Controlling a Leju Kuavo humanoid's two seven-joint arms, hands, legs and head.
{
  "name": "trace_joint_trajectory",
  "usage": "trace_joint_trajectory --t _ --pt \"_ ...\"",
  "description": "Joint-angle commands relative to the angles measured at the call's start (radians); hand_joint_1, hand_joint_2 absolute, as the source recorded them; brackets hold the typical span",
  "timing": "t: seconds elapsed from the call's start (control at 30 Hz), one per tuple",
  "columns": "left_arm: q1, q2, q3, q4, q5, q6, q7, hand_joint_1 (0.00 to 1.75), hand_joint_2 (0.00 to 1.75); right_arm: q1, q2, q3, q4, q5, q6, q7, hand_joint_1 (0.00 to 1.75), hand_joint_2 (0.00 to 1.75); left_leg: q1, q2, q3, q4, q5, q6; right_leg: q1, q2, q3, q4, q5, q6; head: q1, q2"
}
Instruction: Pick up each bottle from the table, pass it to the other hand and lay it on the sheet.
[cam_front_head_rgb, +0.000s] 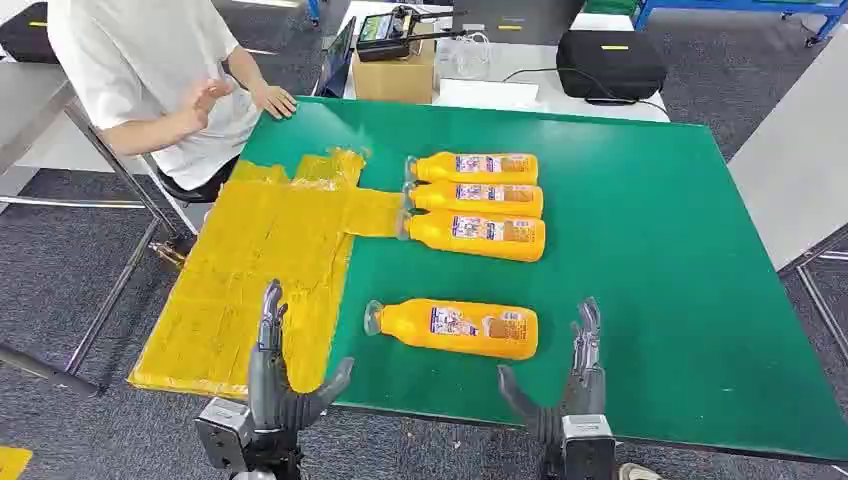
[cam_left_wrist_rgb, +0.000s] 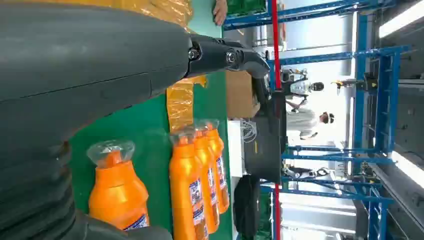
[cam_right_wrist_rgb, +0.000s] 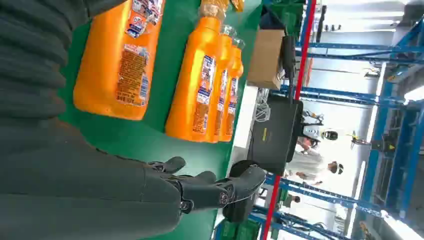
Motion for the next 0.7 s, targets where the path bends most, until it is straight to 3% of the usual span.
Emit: trace_joint_trajectory --t 0.03,0.33,0.47,0.7 --pt "-0.017 0.011 0.011 0.037 0.000 0.000 0.001 0.00 1.75 -0.037 -0.031 0.007 0.047 0.007 0.013 0.012 0.00 1.75 0.000 0.000 0.003 -0.002 0.000 0.002 0.000 0.001 0.002 -0.002 0.000 -0.003 0.000 0.000" --pt "-0.017 0.011 0.011 0.037 0.000 0.000 0.001 0.00 1.75 -0.037 -0.031 0.007 0.047 0.007 0.013 0.012 0.00 1.75 0.000 0.000 0.003 -0.003 0.000 0.003 0.001 0.001 0.003 -0.003 0.000 -0.004 0.000 0.000" --pt "-0.015 0.016 0.015 0.034 0.001 -0.019 0.000 0.00 1.75 -0.081 -0.103 0.050 0.118 0.159 0.052 0.110 0.00 1.75 0.000 0.000 0.003 -0.002 0.000 0.002 0.001 0.001 0.003 -0.003 0.001 -0.003 0.000 0.000" --pt "-0.043 0.004 0.017 0.056 -0.006 -0.055 -0.001 0.00 1.75 -0.195 -0.129 -0.016 0.176 0.360 0.093 0.202 0.00 1.75 0.000 0.001 0.003 -0.003 0.001 0.003 0.001 0.002 0.003 -0.004 0.001 -0.004 0.000 0.000"
